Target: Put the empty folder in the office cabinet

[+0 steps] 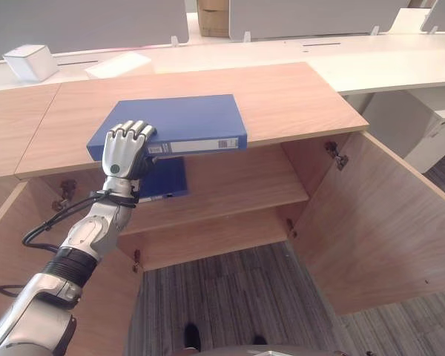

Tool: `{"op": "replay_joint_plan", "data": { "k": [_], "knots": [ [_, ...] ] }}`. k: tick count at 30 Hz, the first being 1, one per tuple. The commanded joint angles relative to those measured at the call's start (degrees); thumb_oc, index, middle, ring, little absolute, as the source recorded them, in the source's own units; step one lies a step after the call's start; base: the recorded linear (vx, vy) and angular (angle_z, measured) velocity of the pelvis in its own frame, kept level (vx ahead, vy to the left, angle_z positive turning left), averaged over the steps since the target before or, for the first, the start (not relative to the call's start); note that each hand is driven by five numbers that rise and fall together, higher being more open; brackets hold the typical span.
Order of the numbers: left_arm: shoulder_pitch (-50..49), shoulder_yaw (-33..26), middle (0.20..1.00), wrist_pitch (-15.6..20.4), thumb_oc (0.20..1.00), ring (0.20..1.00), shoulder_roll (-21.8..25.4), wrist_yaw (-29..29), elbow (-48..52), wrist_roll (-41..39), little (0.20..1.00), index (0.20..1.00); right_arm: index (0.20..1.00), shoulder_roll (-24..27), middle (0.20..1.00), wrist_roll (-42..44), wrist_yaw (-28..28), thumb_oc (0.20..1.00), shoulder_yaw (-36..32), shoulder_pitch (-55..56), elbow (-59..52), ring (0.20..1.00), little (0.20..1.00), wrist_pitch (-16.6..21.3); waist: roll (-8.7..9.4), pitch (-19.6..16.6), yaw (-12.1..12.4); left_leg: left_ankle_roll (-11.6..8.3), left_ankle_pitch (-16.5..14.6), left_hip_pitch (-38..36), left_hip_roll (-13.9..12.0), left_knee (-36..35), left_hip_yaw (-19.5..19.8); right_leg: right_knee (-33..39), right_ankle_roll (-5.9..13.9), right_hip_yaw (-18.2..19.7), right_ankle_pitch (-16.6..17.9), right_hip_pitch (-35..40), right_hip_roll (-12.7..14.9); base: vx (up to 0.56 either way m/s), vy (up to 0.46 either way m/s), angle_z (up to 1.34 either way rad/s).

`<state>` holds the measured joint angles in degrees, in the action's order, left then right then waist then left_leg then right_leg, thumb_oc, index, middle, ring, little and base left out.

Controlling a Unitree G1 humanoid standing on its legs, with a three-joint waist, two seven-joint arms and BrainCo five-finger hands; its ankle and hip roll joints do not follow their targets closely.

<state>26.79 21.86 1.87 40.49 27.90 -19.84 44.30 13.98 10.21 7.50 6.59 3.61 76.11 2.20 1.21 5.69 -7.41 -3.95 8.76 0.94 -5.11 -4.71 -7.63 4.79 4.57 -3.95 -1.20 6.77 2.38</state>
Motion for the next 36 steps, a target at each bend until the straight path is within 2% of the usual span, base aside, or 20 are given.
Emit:
{"op": "replay_joint_plan", "data": {
  "k": [1,5,8,9,11,12,13,14,15,17,19,22,25,27,29,31,32,36],
  "knots": [
    [3.49,-3.77,0.2,-0.25,0.2,0.2,3.19,-0.48,-2.31,-0.86,0.2,0.2,1.0,1.7,1.0,1.47,1.42,1.0,0.26,-1.32,-0.88,1.0,1.0,0.94,1.01,-0.1,0.0,-3.59,-11.14,-4.91,-1.49,-0.29,-1.57,0.21,5.05,-3.28,-1.22,-4.04,2.38,0.0,0.0,0.0],
    [3.7,-4.27,0.2,-0.1,0.2,0.2,3.25,-0.12,-1.75,-2.1,0.2,0.2,1.0,1.54,1.0,1.3,1.46,1.0,0.51,-1.4,-1.1,1.0,1.0,0.89,0.99,-0.23,0.12,-3.53,-11.25,-5.28,-1.41,-0.29,-1.56,0.21,5.08,-3.49,-1.29,-3.66,2.47,0.0,0.0,0.0],
    [2.77,-8.24,0.2,1.85,0.2,0.2,0.98,1.05,3.19,-9.76,0.2,0.2,1.0,1.1,1.0,0.96,1.41,1.0,0.84,-1.83,-1.75,1.0,1.0,0.59,1.23,-0.8,0.71,-3.42,-11.38,-6.0,-1.22,-0.29,-1.37,0.21,4.82,-3.74,-1.52,-2.82,2.62,0.0,0.0,0.0],
    [2.44,-8.53,0.2,1.81,0.2,0.2,1.01,0.89,3.52,-9.85,0.2,0.2,1.0,1.19,1.0,0.95,1.41,1.0,0.92,-1.82,-1.77,1.0,1.0,0.57,1.15,-0.78,0.63,-3.42,-11.41,-6.07,-1.22,-0.29,-1.39,0.21,4.82,-3.73,-1.53,-2.76,2.62,0.0,0.0,0.0],
    [-0.87,-14.05,0.2,5.83,0.2,0.2,-3.21,1.01,10.75,-20.73,0.2,0.2,1.0,1.06,1.0,1.15,1.44,1.0,0.64,-2.72,-3.55,1.0,1.0,0.42,1.23,-1.39,1.16,-3.26,-11.49,-6.76,-1.05,-0.29,-1.15,0.21,4.45,-4.0,-1.75,-2.02,2.8,0.0,0.0,0.0],
    [-1.2,-14.36,0.2,5.78,0.2,0.2,-3.21,0.8,11.08,-20.87,0.2,0.2,1.0,1.18,1.0,1.15,1.45,1.0,0.72,-2.68,-3.61,1.0,1.0,0.37,1.13,-1.38,1.07,-3.26,-11.51,-6.83,-1.05,-0.29,-1.15,0.21,4.45,-4.0,-1.77,-1.95,2.8,0.0,0.0,0.0],
    [-3.73,-17.25,0.2,9.2,0.2,0.2,-6.39,-1.11,16.6,-31.4,0.2,0.2,1.0,1.92,1.0,1.81,1.52,1.0,0.4,-4.06,-6.73,1.0,1.0,0.73,1.11,-1.85,1.53,-3.1,-11.6,-7.41,-0.86,-0.29,-0.86,0.21,4.16,-4.09,-1.89,-1.39,2.88,0.0,0.0,0.0],
    [-5.36,-18.77,0.2,11.29,0.2,0.2,-7.85,-1.95,19.96,-38.41,0.2,0.2,1.0,2.99,1.0,2.26,1.87,1.0,0.38,-4.88,-9.94,1.0,1.0,1.18,0.86,-1.94,1.72,-3.01,-12.02,-8.26,-0.8,-0.29,-0.78,0.21,4.12,-4.11,-2.23,-0.54,2.9,0.0,0.0,0.0],
    [-5.52,-18.95,0.2,11.23,0.2,0.2,-7.85,-2.09,20.14,-38.52,0.2,0.2,1.0,3.05,1.0,2.26,1.88,1.0,0.44,-4.86,-10.04,1.0,1.0,1.11,0.83,-1.97,1.67,-2.99,-11.77,-8.1,-0.78,-0.29,-0.8,0.21,4.08,-4.07,-2.01,-0.7,2.91,0.0,0.0,0.0],
    [-7.79,-20.37,0.2,14.71,0.2,0.2,-9.89,-5.86,24.63,-51.81,0.2,0.2,1.0,5.25,1.0,4.02,2.53,1.0,-0.23,-7.04,-17.78,1.0,1.0,2.14,0.46,-2.48,2.1,-2.8,-11.98,-8.92,-0.61,-0.29,-0.83,0.21,3.91,-3.97,-2.11,0.05,3.04,0.0,0.021,0.0],
    [-9.91,-19.94,0.2,15.95,0.2,0.2,-11.34,-10.03,28.83,-63.94,0.2,0.2,1.0,8.36,1.0,6.1,3.62,1.0,-0.96,-11.35,-26.7,1.0,1.0,3.06,0.07,-3.27,2.86,-2.56,-12.13,-9.68,-0.33,-0.29,-0.74,0.21,3.71,-4.06,-2.18,0.76,3.25,0.01,0.056,-0.02],
    [-12.93,-18.77,0.2,15.51,0.2,0.2,-11.31,-14.82,31.43,-73.83,0.2,0.2,1.0,13.13,1.0,9.76,4.21,1.0,-2.17,-16.9,-39.86,1.0,1.0,5.01,-0.21,-3.82,3.9,-2.26,-12.27,-10.61,-0.11,-0.29,-0.42,0.21,3.56,-4.29,-2.34,1.82,3.52,0.0,0.047,0.01],
    [-13.61,-18.41,0.2,15.3,0.2,0.2,-11.35,-15.89,31.81,-75.97,0.2,0.2,1.0,14.25,1.0,10.65,4.03,1.0,-2.12,-18.29,-42.56,1.0,1.0,5.33,-0.24,-3.86,4.13,-2.2,-12.26,-10.85,-0.03,-0.29,-0.33,0.21,3.51,-4.45,-2.4,2.09,3.55,0.0,0.022,0.03],
    [-15.59,-16.35,0.2,14.26,0.2,0.2,-10.65,-19.2,32.85,-82.2,0.2,0.2,1.0,17.71,1.0,16.39,2.93,1.0,-2.26,-23.1,-48.08,1.0,1.0,6.45,-0.15,-3.95,4.78,-2.05,-12.12,-10.93,0.21,-0.29,0.15,0.21,3.52,-4.66,-2.28,2.3,3.71,-0.01,0.038,0.14],
    [-16.85,-15.16,0.2,13.39,0.2,0.2,-9.8,-20.88,33.48,-85.21,0.2,0.2,1.0,18.95,1.0,19.89,1.74,1.0,-1.31,-25.1,-51.02,1.0,1.0,6.75,0.03,-3.86,5.2,-2.0,-12.01,-10.9,0.28,-0.29,0.3,0.21,3.52,-4.81,-2.16,2.42,3.79,-0.02,0.018,0.14],
    [-17.81,-14.44,0.2,12.8,0.2,0.2,-9.19,-22.03,34.07,-86.99,0.2,0.2,1.0,19.34,1.0,23.03,0.73,1.0,-0.91,-25.95,-52.97,1.0,1.0,6.85,0.15,-3.82,5.39,-1.96,-11.98,-10.88,0.33,-0.29,0.41,0.21,3.56,-4.87,-2.09,2.48,3.84,-0.01,0.016,0.07],
    [-19.61,-13.45,0.2,11.86,0.2,0.2,-8.43,-23.59,35.23,-90.4,0.2,0.2,1.0,19.51,1.0,26.67,-0.84,1.0,0.13,-26.53,-56.35,1.0,1.0,6.98,0.31,-3.72,5.68,-1.93,-11.87,-10.84,0.39,-0.29,0.52,0.21,3.61,-4.98,-1.91,2.48,3.98,-0.01,0.016,0.06],
    [-23.03,-10.64,0.2,9.32,0.2,0.2,-7.01,-26.87,37.15,-96.06,0.2,0.2,1.0,17.65,1.0,35.72,-5.32,1.0,4.05,-26.87,-62.03,1.0,1.0,6.67,0.62,-3.39,6.19,-1.84,-11.7,-10.6,0.53,-0.29,0.78,0.21,3.71,-5.08,-1.67,2.3,4.13,0.0,0.0,0.0]
  ]
}}
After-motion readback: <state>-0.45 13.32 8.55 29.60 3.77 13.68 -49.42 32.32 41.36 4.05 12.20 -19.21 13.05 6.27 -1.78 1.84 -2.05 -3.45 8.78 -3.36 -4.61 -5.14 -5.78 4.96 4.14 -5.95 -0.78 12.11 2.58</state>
